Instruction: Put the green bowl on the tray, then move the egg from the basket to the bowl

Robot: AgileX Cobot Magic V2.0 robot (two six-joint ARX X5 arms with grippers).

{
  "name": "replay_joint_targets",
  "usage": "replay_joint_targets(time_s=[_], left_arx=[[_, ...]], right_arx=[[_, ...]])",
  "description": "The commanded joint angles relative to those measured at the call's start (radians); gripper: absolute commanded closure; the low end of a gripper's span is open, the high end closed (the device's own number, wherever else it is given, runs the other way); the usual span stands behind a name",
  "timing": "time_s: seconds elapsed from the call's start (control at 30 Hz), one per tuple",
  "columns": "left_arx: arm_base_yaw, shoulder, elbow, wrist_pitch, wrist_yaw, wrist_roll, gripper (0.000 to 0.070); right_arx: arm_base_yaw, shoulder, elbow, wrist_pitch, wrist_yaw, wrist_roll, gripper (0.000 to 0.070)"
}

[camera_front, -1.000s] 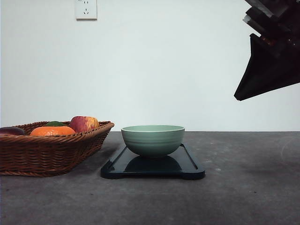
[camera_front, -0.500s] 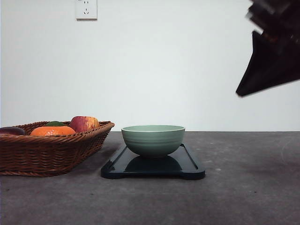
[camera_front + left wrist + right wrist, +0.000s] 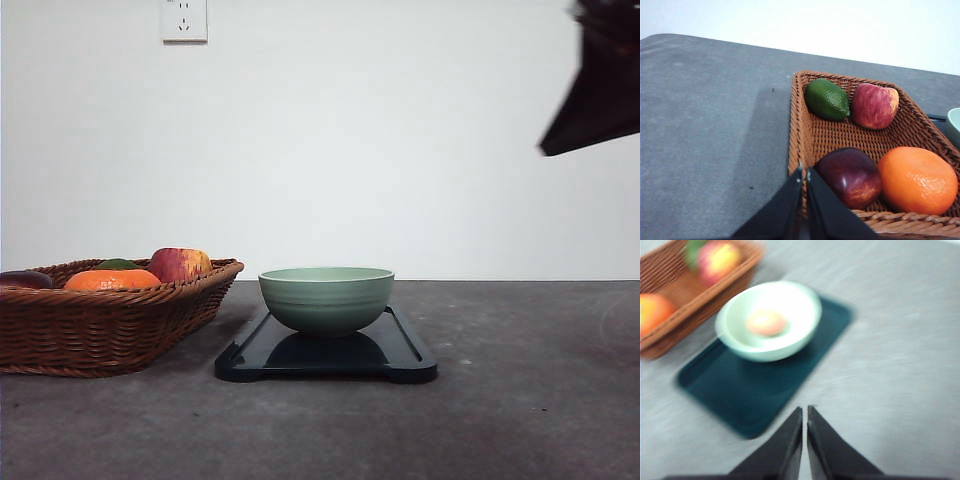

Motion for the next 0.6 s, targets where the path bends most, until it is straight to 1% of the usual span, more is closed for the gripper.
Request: replay_joint_targets(time_s=[0.0, 0.13, 0.23, 0.33, 0.47, 0.57], left_arx=[[0.001, 0.0, -0.019, 0.016, -0.005, 0.013, 0.07], [0.001, 0.0, -0.019, 0.017, -0.005, 0.013, 0.07], [0.001, 0.0, -0.019, 0.016, -0.005, 0.013, 0.07], [0.001, 0.0, -0.019, 0.016, -0.005, 0.013, 0.07], [0.001, 0.0, -0.019, 0.016, -0.005, 0.013, 0.07], [0.001, 0.0, -0.019, 0.016, -0.005, 0.013, 0.07]], right_arx=[[-0.03, -0.056, -0.05, 0.041, 0.004, -0.017, 0.0693], [-0.118, -0.214, -0.185, 0.132, 0.004, -0.018, 0.0693], [-0.179, -0.332, -0.277, 0.176, 0.027, -0.017, 0.0693], [-0.24, -0.453, -0.355, 0.181, 0.077, -0.016, 0.0693], [-0.302, -0.6, -0.437, 0.181, 0.09, -0.002, 0.0693], [-0.319, -0.678, -0.486, 0.182, 0.091, 0.009, 0.0693]])
